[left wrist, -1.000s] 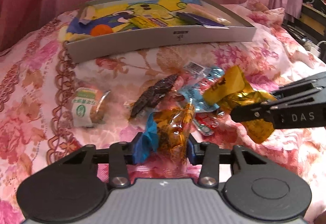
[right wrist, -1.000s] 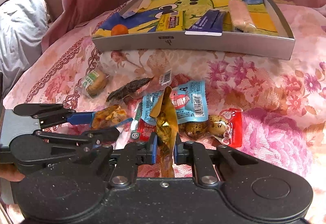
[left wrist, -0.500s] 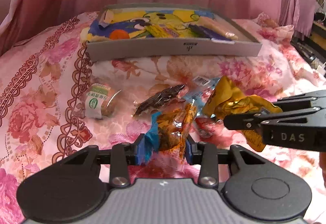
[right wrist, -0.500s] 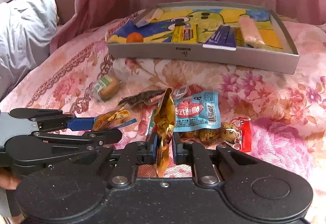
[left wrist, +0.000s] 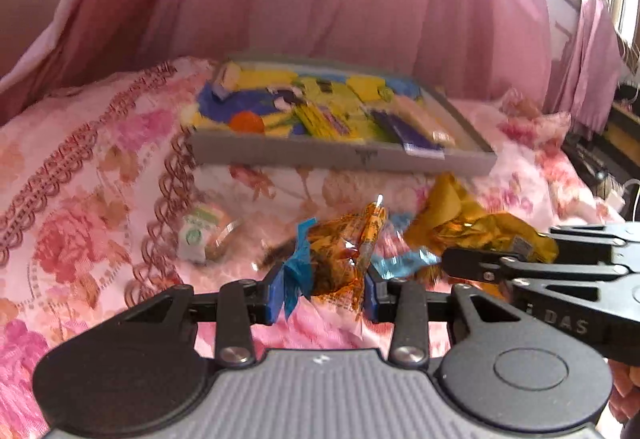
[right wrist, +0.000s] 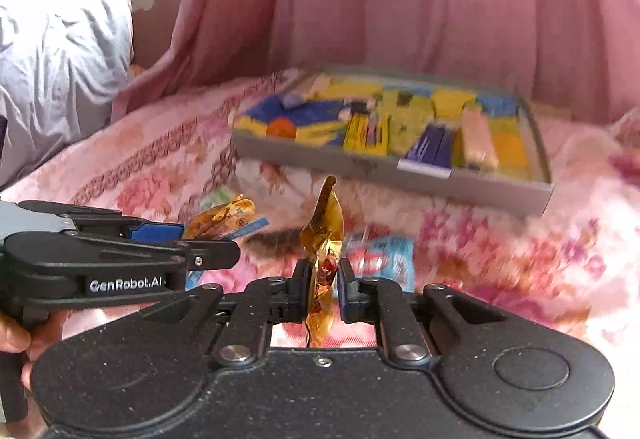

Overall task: Organize snacks
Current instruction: 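Carry the gold wrapper and orange packet into the tray and open both tools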

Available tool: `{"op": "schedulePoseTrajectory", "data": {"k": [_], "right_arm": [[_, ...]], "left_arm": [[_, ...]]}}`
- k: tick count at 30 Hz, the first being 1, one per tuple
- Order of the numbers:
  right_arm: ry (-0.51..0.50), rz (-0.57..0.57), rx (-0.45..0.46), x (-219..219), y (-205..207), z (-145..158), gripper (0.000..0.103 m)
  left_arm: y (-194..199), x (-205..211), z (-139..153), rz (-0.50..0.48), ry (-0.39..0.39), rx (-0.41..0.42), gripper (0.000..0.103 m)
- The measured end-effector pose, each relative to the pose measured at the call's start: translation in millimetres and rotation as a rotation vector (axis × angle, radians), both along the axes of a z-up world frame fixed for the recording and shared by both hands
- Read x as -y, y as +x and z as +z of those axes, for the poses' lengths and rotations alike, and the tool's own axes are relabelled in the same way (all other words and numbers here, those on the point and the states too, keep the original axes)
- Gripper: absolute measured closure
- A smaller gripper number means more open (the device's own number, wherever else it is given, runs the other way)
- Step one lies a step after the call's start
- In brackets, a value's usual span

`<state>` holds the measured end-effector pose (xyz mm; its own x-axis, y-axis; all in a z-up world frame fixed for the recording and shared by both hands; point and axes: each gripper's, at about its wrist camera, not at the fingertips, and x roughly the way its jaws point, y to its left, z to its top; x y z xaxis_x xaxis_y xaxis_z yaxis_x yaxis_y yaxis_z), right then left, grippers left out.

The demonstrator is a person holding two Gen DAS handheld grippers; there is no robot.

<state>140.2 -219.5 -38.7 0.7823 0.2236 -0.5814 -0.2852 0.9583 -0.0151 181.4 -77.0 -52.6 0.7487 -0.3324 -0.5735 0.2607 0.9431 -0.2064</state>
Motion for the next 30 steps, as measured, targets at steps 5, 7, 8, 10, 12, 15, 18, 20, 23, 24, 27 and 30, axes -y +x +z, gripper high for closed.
{"op": "schedulePoseTrajectory", "data": {"k": [5,7,8,10,12,15,18,20,23,24,27,30], "right_arm": [[0.043,-0.036,0.092,9.0,4.3,11.2,0.089],[0.058,-0.049,0.133,11.9,9.1,14.4,0.089],[0.059,-0.056,0.152,12.6,12.0,15.8,0.089],[0.067,-0.078,0.194,15.4,19.6,18.6,0.089],[0.077,-0.102,0.224,20.1,27.2,19.6,0.089],[0.106,-0.14,0.238,31.0,38.8,18.2,0.089],[0.123,-0.184,0.274,43.4,54.3,18.5,0.089],[0.146,-0.209,0.3,52.0,63.7,21.0,0.089],[0.194,-0.268,0.323,69.9,79.3,23.9,0.089],[0.208,-0.293,0.331,76.6,84.5,23.9,0.089],[0.208,-0.346,0.348,91.3,96.3,23.4,0.089],[0.183,-0.37,0.363,100.6,105.7,24.4,0.089]], "left_arm": [[12.7,-4.4,12.7,0.024,-0.023,0.022,0.062],[21.4,-4.1,16.8,0.029,-0.044,0.003,0.062],[27.1,-2.8,19.5,0.032,-0.05,-0.006,0.062],[35.7,1.4,25.3,0.031,-0.041,0.002,0.062],[44.7,5.7,31.4,0.034,-0.029,0.021,0.062],[61.9,11.8,38.8,0.045,-0.036,0.033,0.062],[81.9,22.2,45.8,0.046,-0.025,0.048,0.062],[97.2,30.4,49.0,0.052,-0.026,0.043,0.062],[121.4,41.8,50.6,0.064,-0.04,0.019,0.062],[129.1,45.5,50.2,0.071,-0.043,0.013,0.062],[148.8,55.3,47.0,0.089,-0.053,-0.009,0.061],[164.0,64.6,41.4,0.102,-0.055,-0.024,0.062]]}}
